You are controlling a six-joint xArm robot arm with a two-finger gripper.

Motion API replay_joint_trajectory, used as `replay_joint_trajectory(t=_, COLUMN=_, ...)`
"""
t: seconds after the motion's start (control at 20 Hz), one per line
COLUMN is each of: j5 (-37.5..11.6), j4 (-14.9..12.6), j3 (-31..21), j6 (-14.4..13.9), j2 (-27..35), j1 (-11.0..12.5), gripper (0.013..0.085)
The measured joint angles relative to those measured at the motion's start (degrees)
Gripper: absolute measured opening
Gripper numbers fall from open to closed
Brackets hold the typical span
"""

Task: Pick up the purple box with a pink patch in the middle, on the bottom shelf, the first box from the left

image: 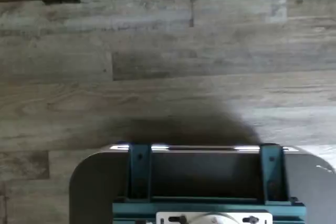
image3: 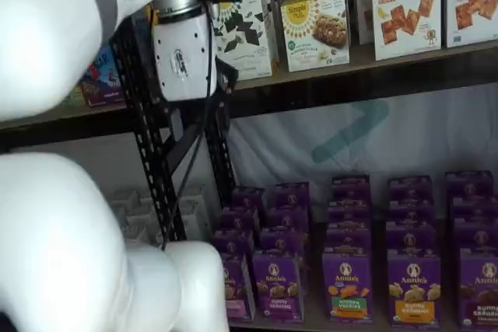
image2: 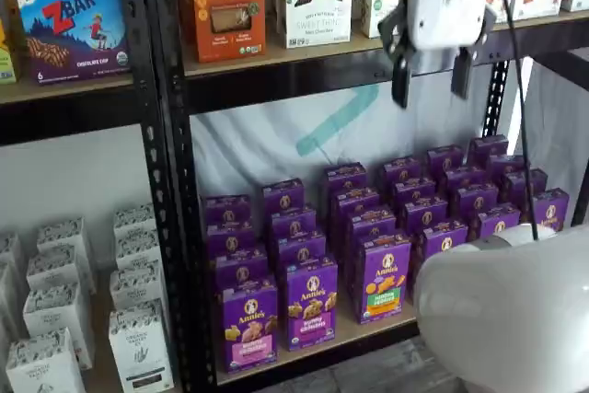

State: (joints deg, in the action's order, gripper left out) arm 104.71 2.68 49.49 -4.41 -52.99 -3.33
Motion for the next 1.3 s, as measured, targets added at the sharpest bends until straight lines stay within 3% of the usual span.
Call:
replay_joint_trajectory(t=0.25, j5=-5.92, j4=1.55, j3=-7.94, j6=0.09, j2=-2.35, j1=0.16, gripper=0.0850)
replay_joint_trajectory(t=0.7, j5=-21.44, j4=-0.02, j3=-21.74, j6=-3.02, j2=-4.69, j1=-3.77, gripper=0.0850)
replay_joint_trajectory(t=0.95, j5=-31.66, j4=-1.82, j3=-27.97, j6=-5.56, j2=-1.23, j1=-6.18, gripper=0.0850)
replay_joint_trajectory(t=1.3, j5=-48.09, j4=-0.62, j3=-33.53, j6=-5.95, j2=8.44, j1=-7.44, gripper=0.0850)
